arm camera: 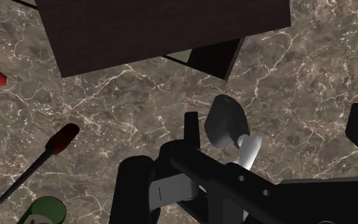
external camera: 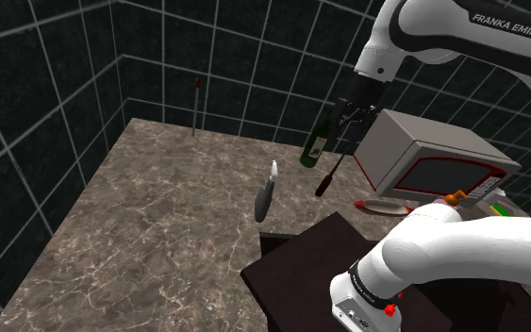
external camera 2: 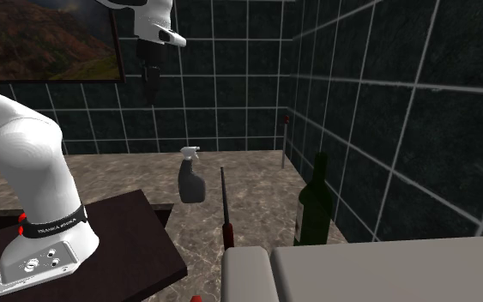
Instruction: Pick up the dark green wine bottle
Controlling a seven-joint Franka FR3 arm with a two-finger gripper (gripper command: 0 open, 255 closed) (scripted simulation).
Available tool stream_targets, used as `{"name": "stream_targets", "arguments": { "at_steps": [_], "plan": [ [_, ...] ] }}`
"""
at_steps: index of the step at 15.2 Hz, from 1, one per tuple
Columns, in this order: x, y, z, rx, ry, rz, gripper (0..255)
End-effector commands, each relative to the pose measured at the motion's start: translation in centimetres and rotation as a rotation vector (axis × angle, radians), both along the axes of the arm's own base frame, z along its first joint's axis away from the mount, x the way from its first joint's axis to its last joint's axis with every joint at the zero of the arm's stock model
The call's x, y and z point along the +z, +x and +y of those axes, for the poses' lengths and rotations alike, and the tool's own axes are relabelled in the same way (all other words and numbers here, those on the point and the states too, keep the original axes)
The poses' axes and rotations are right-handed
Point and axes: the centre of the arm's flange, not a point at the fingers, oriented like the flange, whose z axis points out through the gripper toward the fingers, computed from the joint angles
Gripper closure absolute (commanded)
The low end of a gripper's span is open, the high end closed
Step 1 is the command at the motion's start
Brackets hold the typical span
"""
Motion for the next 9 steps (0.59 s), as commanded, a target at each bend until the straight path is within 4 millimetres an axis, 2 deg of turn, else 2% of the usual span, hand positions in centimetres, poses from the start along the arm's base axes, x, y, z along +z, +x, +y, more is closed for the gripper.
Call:
{"name": "stream_targets", "arguments": {
  "at_steps": [1, 9],
  "plan": [
    [0.0, 0.0, 0.0, 0.0, 0.0, 0.0, 0],
    [-2.4, 5.8, -8.0, -0.016, -0.022, -0.011, 0]
  ]
}}
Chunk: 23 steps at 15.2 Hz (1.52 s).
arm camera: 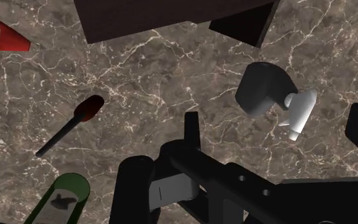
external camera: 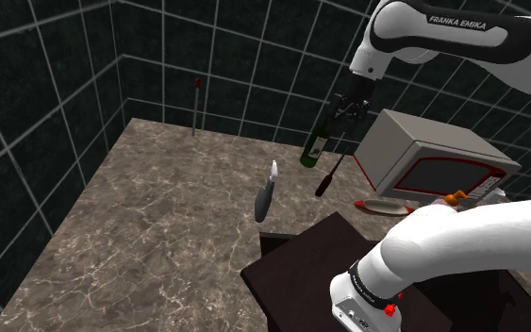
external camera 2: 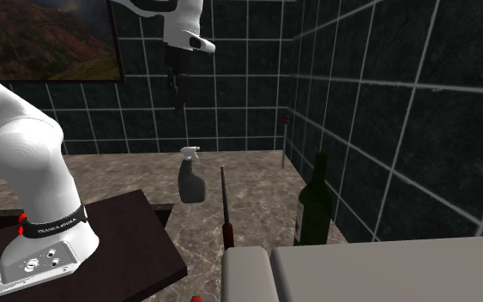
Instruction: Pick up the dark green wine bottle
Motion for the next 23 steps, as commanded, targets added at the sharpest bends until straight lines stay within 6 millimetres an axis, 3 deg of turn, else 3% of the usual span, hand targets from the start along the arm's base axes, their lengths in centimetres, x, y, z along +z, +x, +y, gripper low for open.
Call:
{"name": "stream_targets", "arguments": {
  "at_steps": [1, 23],
  "plan": [
    [-0.8, 1.4, -2.2, -0.003, -0.007, -0.003, 0],
    [-5.9, 16.8, -25.0, -0.047, -0.067, -0.033, 0]
  ]
}}
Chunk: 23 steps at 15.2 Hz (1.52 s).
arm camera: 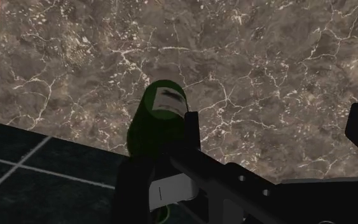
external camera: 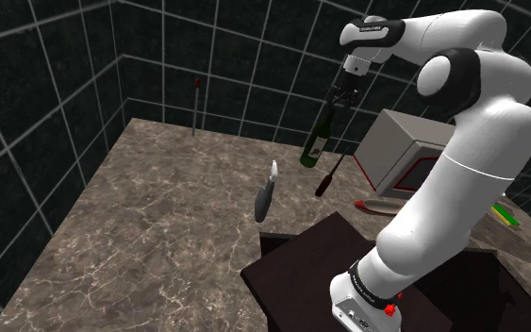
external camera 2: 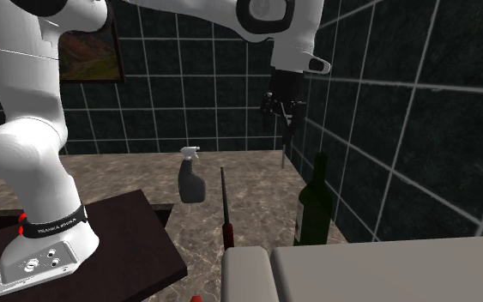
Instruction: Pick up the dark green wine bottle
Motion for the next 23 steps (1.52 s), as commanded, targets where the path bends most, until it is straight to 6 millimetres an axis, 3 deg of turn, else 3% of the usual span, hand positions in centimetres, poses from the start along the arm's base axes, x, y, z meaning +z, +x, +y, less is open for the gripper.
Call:
{"name": "stream_targets", "arguments": {
  "at_steps": [1, 8, 17, 18, 23],
  "plan": [
    [-0.4, 1.6, -2.1, -0.002, -0.006, -0.003, 0],
    [-1.6, 6.1, -9.3, -0.016, -0.024, -0.012, 0],
    [-5.6, 6.1, -9.3, -0.016, -0.024, -0.012, 0],
    [-5.6, 6.1, -9.3, -0.016, -0.024, -0.012, 255],
    [-5.6, 6.1, -9.3, -0.016, -0.024, -0.012, 255]
  ]
}}
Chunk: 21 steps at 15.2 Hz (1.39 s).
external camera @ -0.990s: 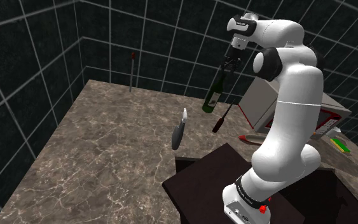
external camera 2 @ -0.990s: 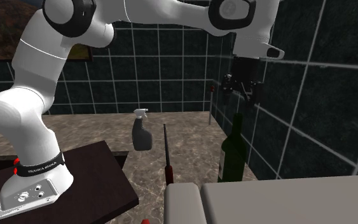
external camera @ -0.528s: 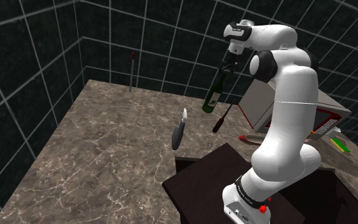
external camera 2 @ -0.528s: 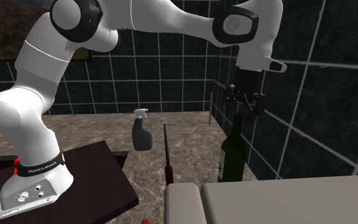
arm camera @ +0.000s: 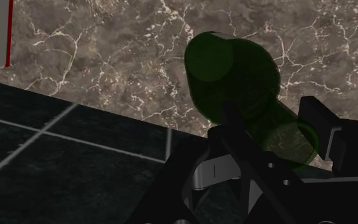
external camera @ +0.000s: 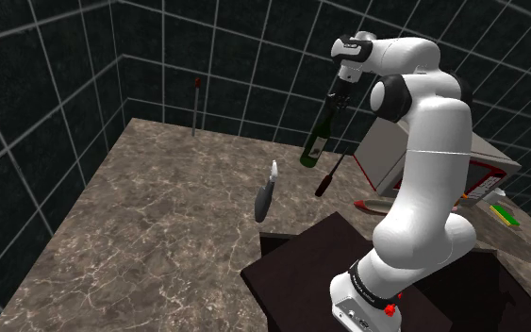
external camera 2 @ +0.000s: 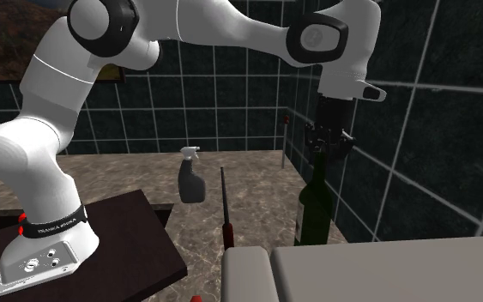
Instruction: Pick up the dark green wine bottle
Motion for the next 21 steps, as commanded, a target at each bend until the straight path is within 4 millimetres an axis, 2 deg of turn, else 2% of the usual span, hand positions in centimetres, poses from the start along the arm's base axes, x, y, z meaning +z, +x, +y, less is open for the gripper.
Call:
{"name": "stream_targets", "arguments": {
  "at_steps": [1, 4, 19, 21],
  "plan": [
    [-0.1, 0.0, 0.0, 0.0, 0.001, 0.001, 255],
    [-0.1, 0.0, 0.0, 0.0, 0.001, 0.001, 255],
    [7.8, 0.0, 0.0, 0.0, 0.001, 0.001, 255],
    [7.9, 0.0, 0.0, 0.0, 0.001, 0.001, 255]
  ]
}}
